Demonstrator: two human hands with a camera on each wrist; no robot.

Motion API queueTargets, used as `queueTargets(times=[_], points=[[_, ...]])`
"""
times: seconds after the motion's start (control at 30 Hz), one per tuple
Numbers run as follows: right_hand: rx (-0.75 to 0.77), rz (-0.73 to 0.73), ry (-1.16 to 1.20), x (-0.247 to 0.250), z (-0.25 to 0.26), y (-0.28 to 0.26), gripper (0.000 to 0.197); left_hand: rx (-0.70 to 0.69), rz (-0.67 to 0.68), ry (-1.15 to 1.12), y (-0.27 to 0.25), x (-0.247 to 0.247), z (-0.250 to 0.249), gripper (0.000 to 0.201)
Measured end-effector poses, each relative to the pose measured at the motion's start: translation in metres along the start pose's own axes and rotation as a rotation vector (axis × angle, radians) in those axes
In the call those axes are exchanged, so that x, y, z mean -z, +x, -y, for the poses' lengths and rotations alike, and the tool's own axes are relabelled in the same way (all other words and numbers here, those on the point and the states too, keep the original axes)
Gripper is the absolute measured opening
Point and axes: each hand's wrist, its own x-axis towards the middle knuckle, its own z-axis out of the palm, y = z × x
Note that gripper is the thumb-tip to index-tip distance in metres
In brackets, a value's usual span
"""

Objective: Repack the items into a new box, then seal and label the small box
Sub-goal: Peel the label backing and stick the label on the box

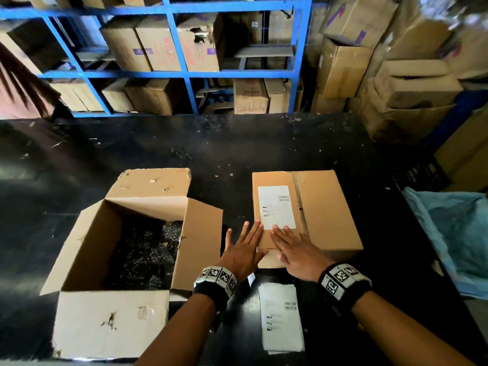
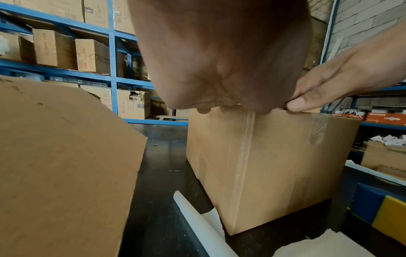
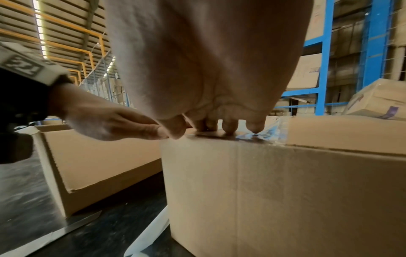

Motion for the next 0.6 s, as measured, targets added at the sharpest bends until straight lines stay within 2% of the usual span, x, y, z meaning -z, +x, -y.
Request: queueTargets(times=[0.1,0.17,0.23,0.3,0.43,0.6], points=[[0.033,-0.004,-0.010,-0.001,-0.001,-0.012,0.069,0.011,-0.008,0.000,0.000,0.001,0.001,0.069],[0.039,-0.080,0.017,0.001,-0.010,-0.020,0.072,0.017,-0.009,0.003,0.003,0.006,-0.003,0.073],[-0.005,-0.185,0.063,0.000,-0.022,-0.027,0.079,0.009,-0.016,0.021,0.007,0.009,-0.009,0.084],[-0.106,-0.229,0.124,-0.002,-0.038,-0.036,0.091,-0.038,-0.035,0.069,0.012,0.008,-0.020,0.097],[-0.237,-0.241,0.088,-0.006,-0.079,-0.040,0.104,-0.105,-0.091,0.114,0.027,0.000,-0.049,0.106],[-0.235,-0.189,0.078,-0.012,-0.105,-0.043,0.103,-0.049,-0.105,0.208,0.044,-0.009,-0.073,0.099]])
